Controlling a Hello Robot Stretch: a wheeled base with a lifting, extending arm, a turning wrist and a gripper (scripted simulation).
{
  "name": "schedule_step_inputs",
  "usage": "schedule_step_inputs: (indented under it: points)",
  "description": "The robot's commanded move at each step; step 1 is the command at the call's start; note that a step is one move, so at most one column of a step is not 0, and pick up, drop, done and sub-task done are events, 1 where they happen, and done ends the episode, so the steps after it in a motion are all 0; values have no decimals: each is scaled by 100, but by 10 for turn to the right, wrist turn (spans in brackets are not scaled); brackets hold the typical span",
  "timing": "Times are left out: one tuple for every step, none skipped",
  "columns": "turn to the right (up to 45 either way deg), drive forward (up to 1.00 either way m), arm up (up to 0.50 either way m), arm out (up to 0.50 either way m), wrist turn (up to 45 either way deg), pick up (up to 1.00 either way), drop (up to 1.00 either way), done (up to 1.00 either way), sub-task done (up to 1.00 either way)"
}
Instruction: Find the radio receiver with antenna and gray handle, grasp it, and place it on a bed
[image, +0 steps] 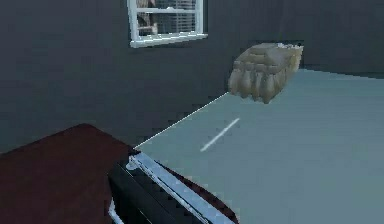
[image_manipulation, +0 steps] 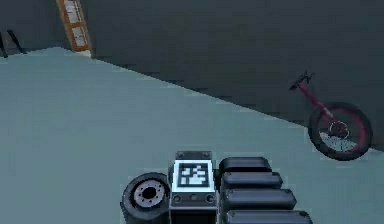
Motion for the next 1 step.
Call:
schedule_step_inputs:
  points:
    - [60, 0, 0, 0, 0, 0, 0, 0, 0]
